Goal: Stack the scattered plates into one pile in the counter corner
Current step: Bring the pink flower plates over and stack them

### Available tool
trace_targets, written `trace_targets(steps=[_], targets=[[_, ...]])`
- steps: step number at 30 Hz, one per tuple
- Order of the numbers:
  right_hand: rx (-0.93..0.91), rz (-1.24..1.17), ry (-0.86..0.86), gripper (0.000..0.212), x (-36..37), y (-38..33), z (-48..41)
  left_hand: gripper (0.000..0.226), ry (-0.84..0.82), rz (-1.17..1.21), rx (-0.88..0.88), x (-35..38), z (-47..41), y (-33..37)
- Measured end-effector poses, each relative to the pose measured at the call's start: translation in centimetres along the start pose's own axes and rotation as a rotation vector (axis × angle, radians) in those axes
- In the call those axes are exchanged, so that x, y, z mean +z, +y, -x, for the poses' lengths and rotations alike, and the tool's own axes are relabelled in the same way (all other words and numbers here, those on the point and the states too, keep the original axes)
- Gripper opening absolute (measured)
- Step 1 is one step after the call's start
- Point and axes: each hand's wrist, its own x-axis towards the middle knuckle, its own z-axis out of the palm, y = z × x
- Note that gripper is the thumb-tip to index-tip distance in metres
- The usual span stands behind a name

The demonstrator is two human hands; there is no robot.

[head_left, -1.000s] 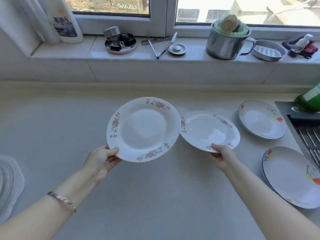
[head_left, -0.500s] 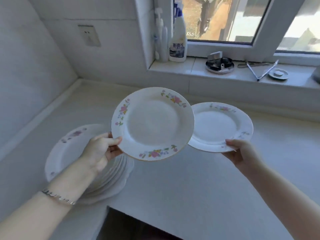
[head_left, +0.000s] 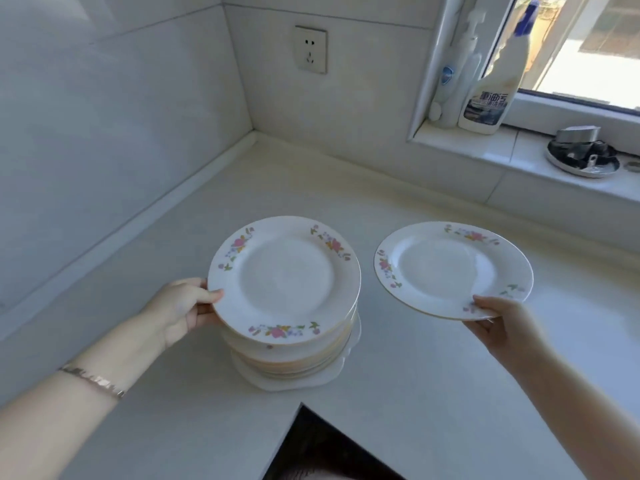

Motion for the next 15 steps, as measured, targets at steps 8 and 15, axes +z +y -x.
trace_targets(steps=[8,15], targets=[[-0.035,0.047,-0.005,0.020,2.2,-0.7,0.0,0.017,0.025,-0.089,-0.034,-1.2,-1.9,-1.0],[-0.035,0.024,-0.041,0.023,3.1,-0.5,-0.1,0.011,0.032,-0.540,-0.094,-1.2,-2.4,0.6]])
